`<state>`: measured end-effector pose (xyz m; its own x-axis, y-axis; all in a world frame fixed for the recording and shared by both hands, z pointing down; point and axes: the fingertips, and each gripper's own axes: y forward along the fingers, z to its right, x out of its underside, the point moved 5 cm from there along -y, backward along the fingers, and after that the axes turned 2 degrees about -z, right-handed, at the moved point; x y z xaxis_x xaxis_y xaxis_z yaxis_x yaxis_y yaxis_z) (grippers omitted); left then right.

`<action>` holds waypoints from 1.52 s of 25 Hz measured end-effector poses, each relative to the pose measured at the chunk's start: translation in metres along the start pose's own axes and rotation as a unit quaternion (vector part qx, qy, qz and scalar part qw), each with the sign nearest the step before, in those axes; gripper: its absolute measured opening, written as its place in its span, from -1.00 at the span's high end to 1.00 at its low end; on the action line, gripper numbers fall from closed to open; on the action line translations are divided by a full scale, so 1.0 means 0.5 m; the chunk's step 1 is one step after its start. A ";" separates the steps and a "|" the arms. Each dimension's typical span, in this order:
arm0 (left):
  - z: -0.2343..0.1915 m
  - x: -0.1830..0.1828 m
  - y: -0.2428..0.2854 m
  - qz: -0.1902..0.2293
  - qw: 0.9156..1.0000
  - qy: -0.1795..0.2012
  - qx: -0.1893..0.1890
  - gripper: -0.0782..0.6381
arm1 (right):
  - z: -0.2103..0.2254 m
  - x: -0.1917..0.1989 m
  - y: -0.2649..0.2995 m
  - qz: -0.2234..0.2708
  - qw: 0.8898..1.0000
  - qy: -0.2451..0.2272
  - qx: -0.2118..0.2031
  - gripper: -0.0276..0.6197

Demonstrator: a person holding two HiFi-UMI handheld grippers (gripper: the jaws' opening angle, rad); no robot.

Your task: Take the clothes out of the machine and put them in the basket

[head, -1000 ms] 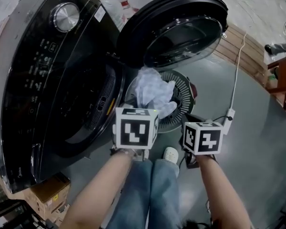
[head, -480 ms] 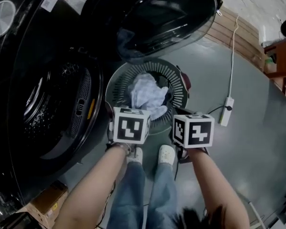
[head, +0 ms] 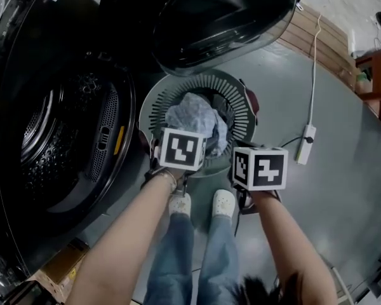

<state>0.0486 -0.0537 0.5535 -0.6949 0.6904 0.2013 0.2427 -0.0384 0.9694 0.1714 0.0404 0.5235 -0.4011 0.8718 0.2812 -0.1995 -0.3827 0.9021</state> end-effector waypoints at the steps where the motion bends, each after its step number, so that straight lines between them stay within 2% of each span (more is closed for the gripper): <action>1: -0.003 0.001 -0.004 0.003 1.000 0.009 -0.011 -0.82 | -0.003 0.000 -0.001 0.000 1.000 -0.002 0.000 0.95; 4: -0.004 0.005 -0.020 0.011 1.000 0.023 -0.016 -0.82 | -0.015 -0.004 -0.013 0.002 1.000 -0.008 0.002 0.95; 8: 0.000 0.015 -0.066 0.013 1.000 0.016 0.001 -0.82 | -0.039 -0.013 -0.057 0.007 1.000 -0.014 0.002 0.95; 13: 0.014 0.013 -0.133 0.027 0.999 0.033 0.013 -0.82 | -0.068 -0.025 -0.117 0.021 1.000 -0.023 0.003 0.95; 18: 0.026 0.028 -0.226 0.058 0.998 -0.025 0.022 -0.82 | -0.093 -0.022 -0.170 0.017 1.000 0.006 -0.001 0.95; 24: 0.035 0.021 -0.355 0.128 0.988 -0.068 0.054 -0.82 | -0.151 -0.040 -0.273 0.038 0.999 0.014 -0.009 0.95; 28: 0.028 0.021 -0.457 0.149 0.986 -0.067 0.043 -0.81 | -0.191 -0.054 -0.354 0.056 0.998 0.027 -0.009 0.95; 34: 0.047 0.035 -0.588 0.173 0.981 -0.074 0.040 -0.80 | -0.231 -0.043 -0.481 0.058 0.998 0.000 -0.001 0.95; 38: 0.055 0.031 -0.664 0.191 0.978 -0.073 0.037 -0.76 | -0.247 -0.053 -0.567 0.073 0.997 -0.013 -0.010 0.95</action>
<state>-0.0242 -0.0106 0.2310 -0.4414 0.7313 0.5200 0.5188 -0.2648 0.8128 0.1284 0.0882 0.2199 -0.4041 0.8137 0.4179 -0.1590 -0.5124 0.8439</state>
